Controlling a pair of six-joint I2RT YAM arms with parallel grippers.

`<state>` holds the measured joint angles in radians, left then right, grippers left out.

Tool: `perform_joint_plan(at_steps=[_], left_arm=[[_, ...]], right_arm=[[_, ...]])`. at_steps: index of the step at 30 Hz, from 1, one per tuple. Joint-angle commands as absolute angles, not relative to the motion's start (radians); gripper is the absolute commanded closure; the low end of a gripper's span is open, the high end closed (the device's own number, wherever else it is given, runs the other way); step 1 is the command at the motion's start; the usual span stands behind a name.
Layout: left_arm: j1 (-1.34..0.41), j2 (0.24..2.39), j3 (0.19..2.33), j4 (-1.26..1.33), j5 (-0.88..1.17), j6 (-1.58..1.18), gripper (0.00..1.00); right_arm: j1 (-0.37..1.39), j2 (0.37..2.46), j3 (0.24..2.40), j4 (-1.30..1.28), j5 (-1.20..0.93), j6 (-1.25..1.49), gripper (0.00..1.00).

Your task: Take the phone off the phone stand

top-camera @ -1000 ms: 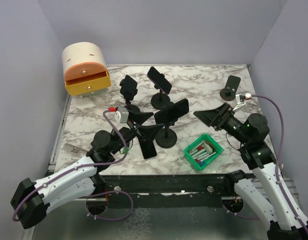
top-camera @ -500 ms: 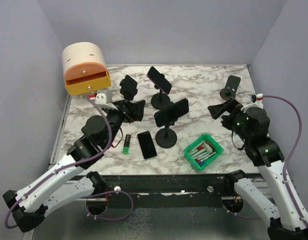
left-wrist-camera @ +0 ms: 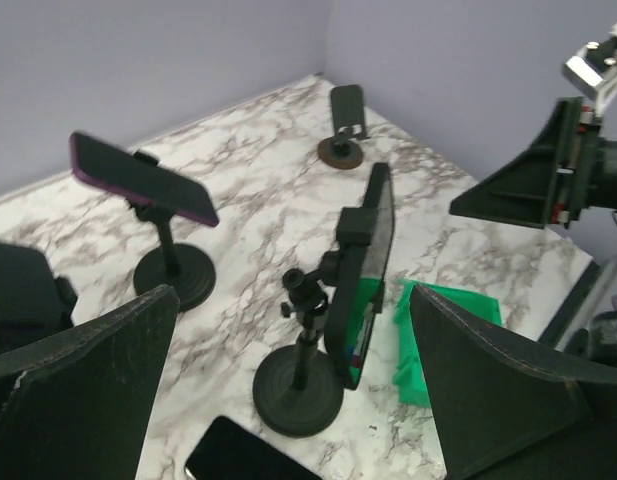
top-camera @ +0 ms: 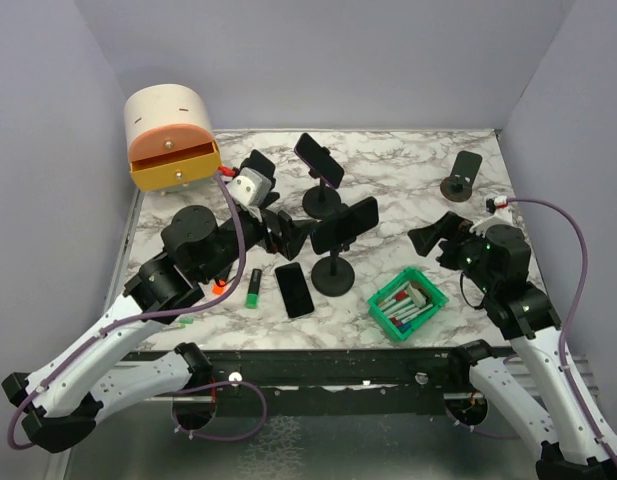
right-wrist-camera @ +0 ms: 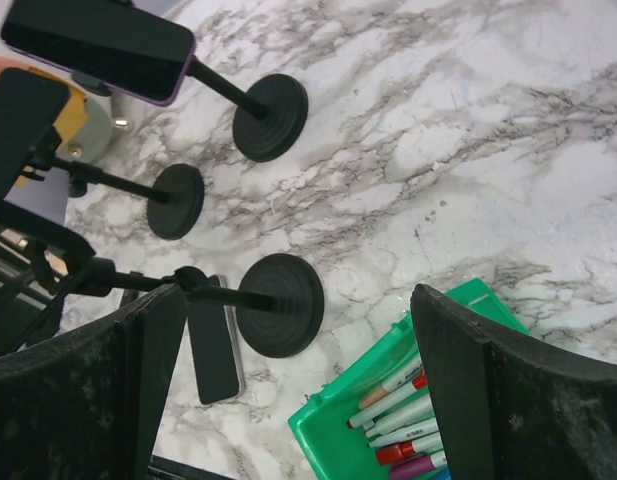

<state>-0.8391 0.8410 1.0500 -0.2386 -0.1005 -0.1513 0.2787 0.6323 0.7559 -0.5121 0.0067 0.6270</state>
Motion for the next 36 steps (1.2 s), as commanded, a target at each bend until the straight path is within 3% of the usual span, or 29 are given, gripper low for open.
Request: perform_joint_plan(at_steps=[1, 7, 20, 36], left_arm=[[-0.841, 0.886, 1.145, -0.311, 0.186, -0.034, 0.03], [-0.839, 1.020, 1.254, -0.440, 0.364, 0.030, 0.09], [-0.787, 1.174, 1.317, -0.462, 0.332, 0.004, 0.14], [-0.693, 1.173, 1.218, -0.343, 0.487, -0.107, 0.44]], right_arm=[[0.282, 0.600, 0.759, -0.451, -0.069, 0.549, 0.01], [0.282, 0.600, 0.779, -0.475, -0.113, 0.532, 0.01], [0.283, 0.576, 0.818, -0.522, -0.138, 0.530, 0.02], [0.282, 0.574, 0.842, -0.529, -0.170, 0.535, 0.03]])
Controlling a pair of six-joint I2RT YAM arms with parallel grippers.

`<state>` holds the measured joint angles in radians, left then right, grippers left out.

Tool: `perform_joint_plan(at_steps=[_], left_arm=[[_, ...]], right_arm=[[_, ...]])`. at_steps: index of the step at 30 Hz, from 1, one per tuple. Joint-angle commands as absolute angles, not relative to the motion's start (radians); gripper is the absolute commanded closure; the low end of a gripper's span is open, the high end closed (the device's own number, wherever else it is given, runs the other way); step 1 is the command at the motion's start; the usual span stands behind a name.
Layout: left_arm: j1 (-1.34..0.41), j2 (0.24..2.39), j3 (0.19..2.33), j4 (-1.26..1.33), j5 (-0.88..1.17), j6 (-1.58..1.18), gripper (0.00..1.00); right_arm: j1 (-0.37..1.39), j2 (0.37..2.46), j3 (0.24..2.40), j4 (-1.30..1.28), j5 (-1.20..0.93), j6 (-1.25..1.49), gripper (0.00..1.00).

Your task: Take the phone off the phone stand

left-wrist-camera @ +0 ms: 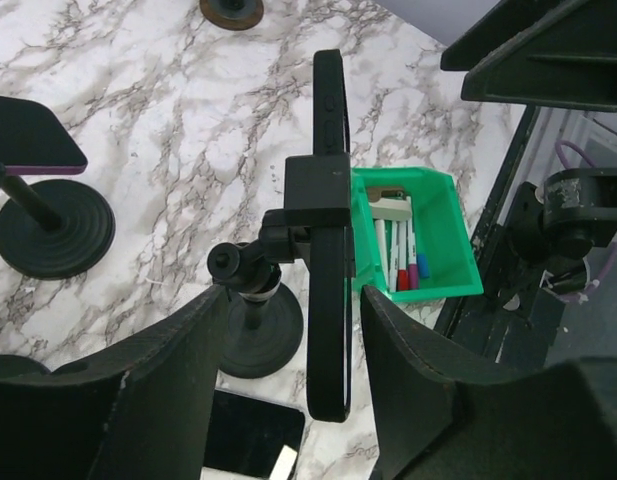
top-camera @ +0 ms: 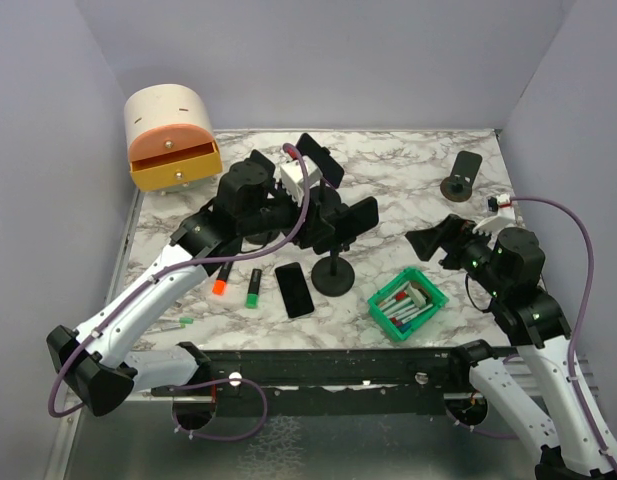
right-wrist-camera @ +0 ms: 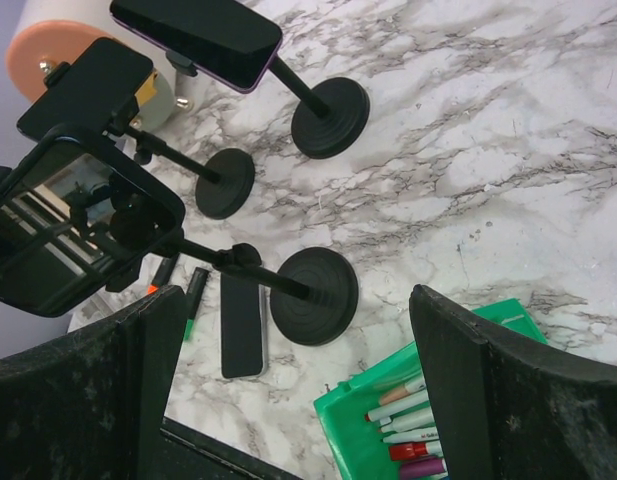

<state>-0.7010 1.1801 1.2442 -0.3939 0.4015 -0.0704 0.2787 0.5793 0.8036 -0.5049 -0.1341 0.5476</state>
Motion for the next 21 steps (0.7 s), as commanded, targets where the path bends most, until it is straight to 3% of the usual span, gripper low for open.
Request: perform_joint_plan(at_steps=[1, 21], left_arm=[[-0.691, 1.174, 1.212, -0.336, 0.493, -0.111, 0.46], [-0.650, 1.049, 0.921, -0.012, 0.542, -0.269, 0.79]], right_arm=[[0.282, 0.574, 0.841, -0.528, -0.171, 0.536, 0.03], [0.283, 0.632, 0.851, -0.442, -0.276, 0.559, 0.03]])
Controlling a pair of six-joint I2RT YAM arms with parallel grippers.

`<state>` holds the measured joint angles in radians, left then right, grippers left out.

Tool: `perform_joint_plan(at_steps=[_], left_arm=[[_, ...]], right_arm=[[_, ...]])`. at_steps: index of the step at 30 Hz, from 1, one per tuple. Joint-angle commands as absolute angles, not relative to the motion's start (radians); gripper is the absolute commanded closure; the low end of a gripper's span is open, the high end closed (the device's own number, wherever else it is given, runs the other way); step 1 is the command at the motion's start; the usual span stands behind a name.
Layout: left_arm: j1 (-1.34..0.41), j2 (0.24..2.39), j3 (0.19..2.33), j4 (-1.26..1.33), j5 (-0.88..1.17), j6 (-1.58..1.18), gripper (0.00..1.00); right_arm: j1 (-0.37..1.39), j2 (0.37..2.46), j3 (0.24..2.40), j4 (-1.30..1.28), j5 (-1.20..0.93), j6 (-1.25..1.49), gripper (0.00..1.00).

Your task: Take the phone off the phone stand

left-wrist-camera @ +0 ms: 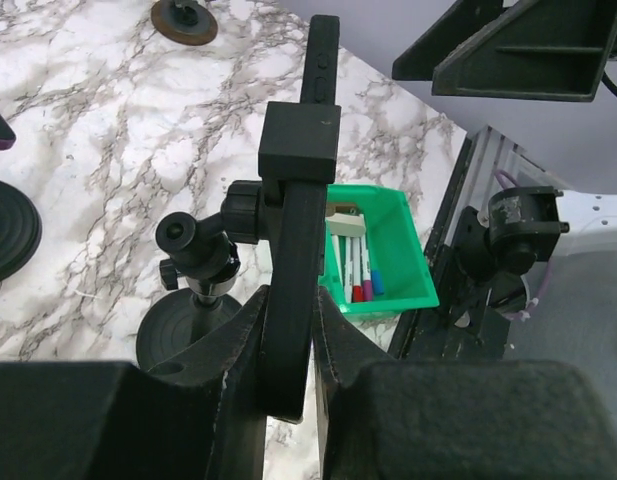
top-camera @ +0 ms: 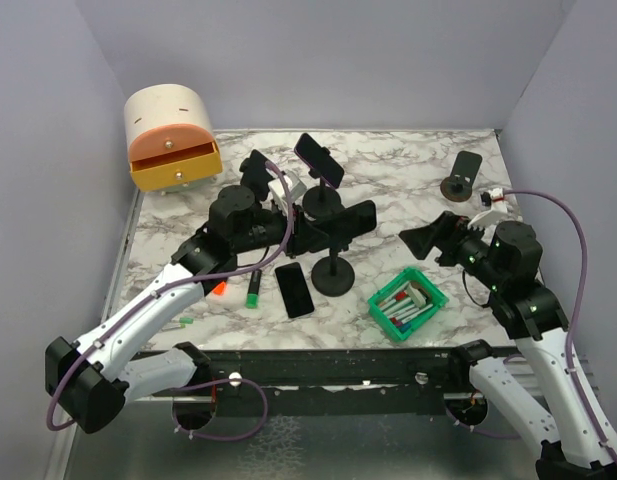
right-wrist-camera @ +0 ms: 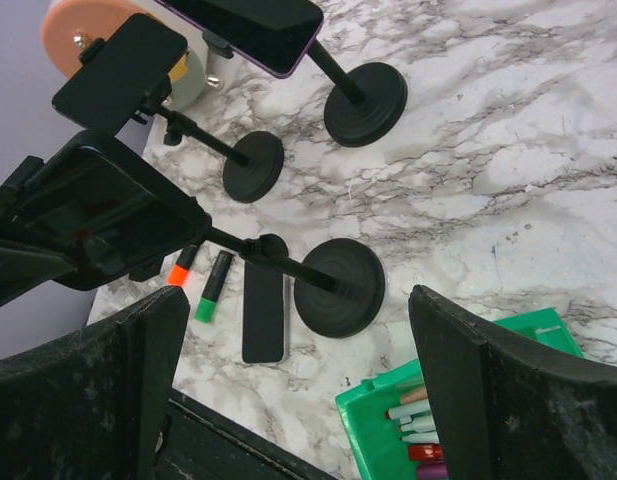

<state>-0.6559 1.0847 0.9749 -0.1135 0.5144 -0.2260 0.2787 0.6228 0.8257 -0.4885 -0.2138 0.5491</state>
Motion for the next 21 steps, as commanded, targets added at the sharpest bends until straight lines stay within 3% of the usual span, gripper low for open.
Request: perform_joint_plan(at_steps=[1, 10, 21], left_arm=[[-0.650, 1.043, 0.905, -0.004, 0.541, -0.278, 0.80], [-0.650, 1.016, 0.809, 0.118, 0.516, -0.340, 1.00], [-0.650, 0.964, 0.661, 0.298, 0.455, -0.467, 1.00]], right_arm=[[0.282, 0.636, 0.852, -0.433, -0.286, 0.564, 0.03], [0.282, 0.664, 0.842, -0.302, -0.400, 0.637, 0.03], [0.283, 0.723, 0.810, -0.112, -0.463, 0.804, 0.03]])
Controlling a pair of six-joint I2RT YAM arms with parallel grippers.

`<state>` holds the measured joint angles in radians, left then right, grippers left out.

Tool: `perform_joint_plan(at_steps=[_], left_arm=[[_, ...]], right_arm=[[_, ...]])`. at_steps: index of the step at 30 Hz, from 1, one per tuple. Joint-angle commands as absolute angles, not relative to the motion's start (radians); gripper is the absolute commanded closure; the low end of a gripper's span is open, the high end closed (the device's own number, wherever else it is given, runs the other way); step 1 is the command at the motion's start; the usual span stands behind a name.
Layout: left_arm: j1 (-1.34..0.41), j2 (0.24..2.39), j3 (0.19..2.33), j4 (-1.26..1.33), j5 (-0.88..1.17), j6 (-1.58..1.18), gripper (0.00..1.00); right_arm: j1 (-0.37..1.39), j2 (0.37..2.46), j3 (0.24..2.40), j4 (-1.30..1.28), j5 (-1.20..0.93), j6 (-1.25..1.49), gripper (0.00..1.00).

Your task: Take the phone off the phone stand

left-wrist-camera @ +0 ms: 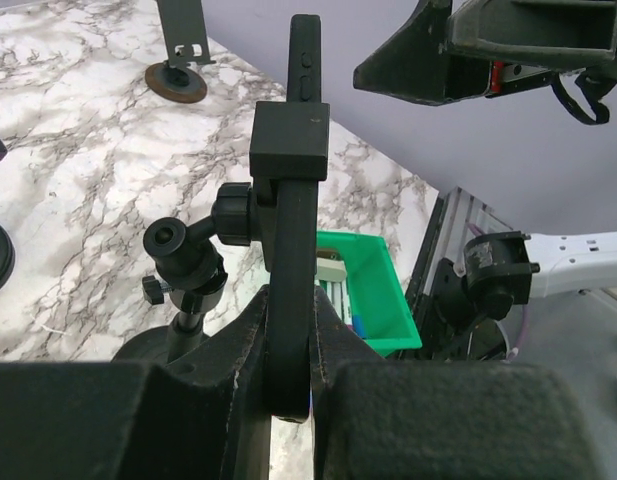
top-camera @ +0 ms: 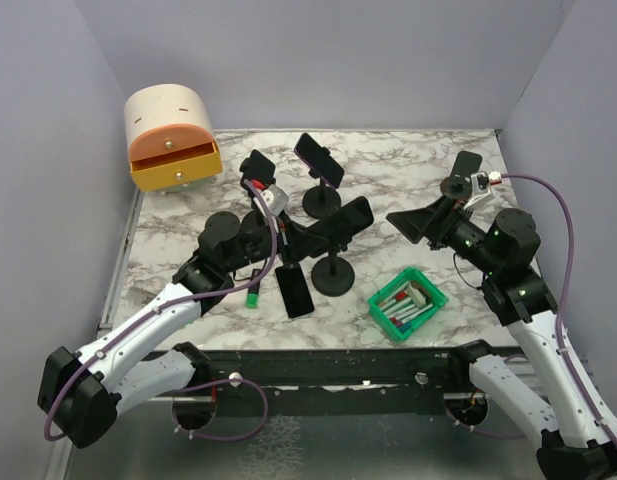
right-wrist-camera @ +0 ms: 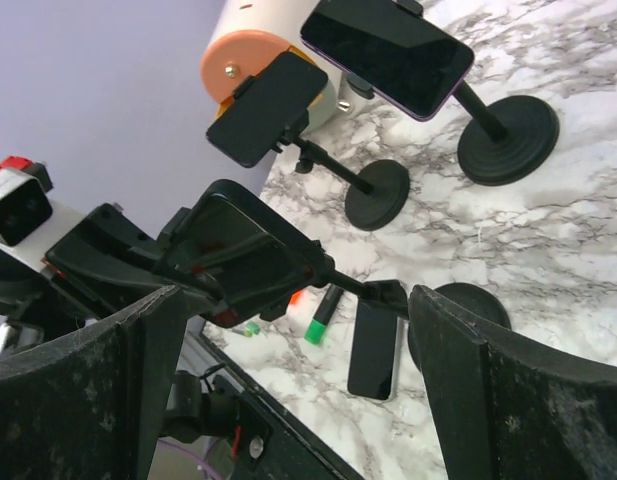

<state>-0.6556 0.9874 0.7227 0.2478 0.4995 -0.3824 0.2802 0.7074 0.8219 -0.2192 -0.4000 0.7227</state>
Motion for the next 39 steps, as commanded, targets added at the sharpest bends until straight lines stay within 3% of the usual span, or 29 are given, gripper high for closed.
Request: perform_joint_plan(at_steps=[1, 13, 22, 27, 39], left_arm=[[-0.650, 0.960, 0.649, 0.313, 0.446, -0.479, 1.00], [-0.697, 0.968, 0.567, 0.417, 0.397, -0.526, 1.00], [-0.786, 1.016, 0.587, 0.417, 0.332, -0.481, 0.90], [-0.788, 1.004, 0.578, 0.410, 0.319, -0.472, 0.70], [-0.788, 0.940, 0.667, 0.256, 0.282, -0.417, 0.45]], right_arm=[[0.282, 0.730, 0.810, -0.102, -0.473, 0.814, 0.03], [0.283, 0.764, 0.803, -0.039, -0.506, 0.861, 0.04], [0.282, 0.732, 0.804, -0.106, -0.468, 0.808, 0.04], [0.283, 0.709, 0.838, -0.182, -0.458, 0.729, 0.04], [0.282, 0.667, 0.902, -0.360, -0.418, 0.570, 0.03]])
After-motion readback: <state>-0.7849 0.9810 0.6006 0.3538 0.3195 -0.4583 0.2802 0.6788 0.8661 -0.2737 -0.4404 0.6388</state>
